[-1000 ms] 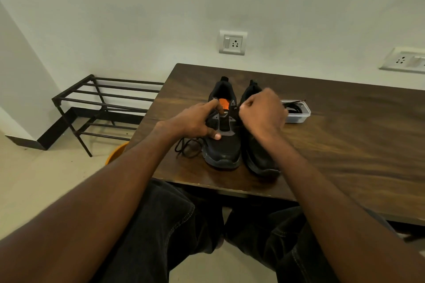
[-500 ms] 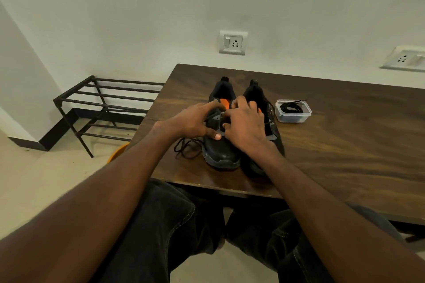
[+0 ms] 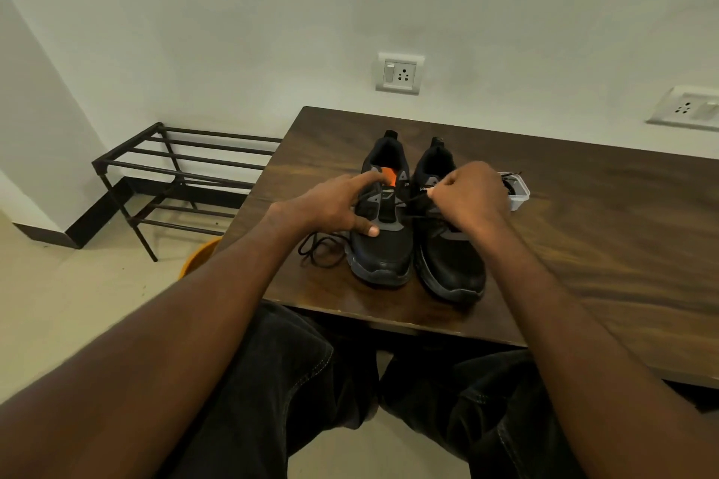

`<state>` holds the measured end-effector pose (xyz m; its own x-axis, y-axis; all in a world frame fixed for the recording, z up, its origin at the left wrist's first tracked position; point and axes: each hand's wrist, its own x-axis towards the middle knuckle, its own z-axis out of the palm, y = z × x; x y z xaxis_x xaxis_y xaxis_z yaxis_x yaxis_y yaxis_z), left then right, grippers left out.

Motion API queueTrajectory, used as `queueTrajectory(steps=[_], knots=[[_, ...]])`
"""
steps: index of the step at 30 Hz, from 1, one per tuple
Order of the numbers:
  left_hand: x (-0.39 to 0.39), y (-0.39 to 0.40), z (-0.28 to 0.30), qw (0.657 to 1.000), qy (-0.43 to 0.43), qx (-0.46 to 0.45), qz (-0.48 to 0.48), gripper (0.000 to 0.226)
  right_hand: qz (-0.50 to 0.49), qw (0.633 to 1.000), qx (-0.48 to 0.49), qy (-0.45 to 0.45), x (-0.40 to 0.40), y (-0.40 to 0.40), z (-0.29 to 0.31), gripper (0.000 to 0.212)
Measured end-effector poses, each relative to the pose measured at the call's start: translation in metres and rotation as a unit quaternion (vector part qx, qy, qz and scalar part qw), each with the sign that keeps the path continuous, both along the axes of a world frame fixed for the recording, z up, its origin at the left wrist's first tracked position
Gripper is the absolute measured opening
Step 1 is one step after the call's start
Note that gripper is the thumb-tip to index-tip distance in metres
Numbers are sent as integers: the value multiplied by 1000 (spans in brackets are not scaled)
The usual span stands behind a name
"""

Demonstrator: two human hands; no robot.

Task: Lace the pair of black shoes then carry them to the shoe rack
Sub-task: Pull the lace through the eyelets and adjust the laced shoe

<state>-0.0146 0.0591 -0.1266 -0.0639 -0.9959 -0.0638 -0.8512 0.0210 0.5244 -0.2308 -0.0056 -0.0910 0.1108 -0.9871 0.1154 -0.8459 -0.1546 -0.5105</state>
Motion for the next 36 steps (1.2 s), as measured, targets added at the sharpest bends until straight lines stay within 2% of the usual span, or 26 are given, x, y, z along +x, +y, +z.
queueTrajectory(steps=[4,8,12,19,24,28,31,33,35,36], knots=[[-1,-2,0,1000,-10,0,-10,91,142,981,-48,121,12,16,-7,30],[-3,1,2,1000,-17,-8,-13,89,209,955,-110,180,34,32,-21,27],[-4,2,5,1000,-13,-10,-12,83,167,966,-127,150,42,33,-24,20],[-5,1,4,1000,-22,-8,-7,75,115,989,-67,62,45,32,-32,23],[-5,1,2,1000,-23,-9,0,76,66,995,-68,20,41,25,-31,18],[-4,0,1,1000,-15,0,0,72,4,995,-14,-97,26,5,-23,6],[-9,1,1,999,-35,9,-2,56,68,993,50,-78,11,5,-2,15],[-13,1,3,999,-40,9,-1,43,138,977,134,-88,-5,11,16,17],[-16,3,6,1000,-32,-1,-1,41,186,959,201,-68,-25,15,28,17],[-17,4,7,999,-35,-11,-2,47,195,958,205,-43,-33,15,30,19]])
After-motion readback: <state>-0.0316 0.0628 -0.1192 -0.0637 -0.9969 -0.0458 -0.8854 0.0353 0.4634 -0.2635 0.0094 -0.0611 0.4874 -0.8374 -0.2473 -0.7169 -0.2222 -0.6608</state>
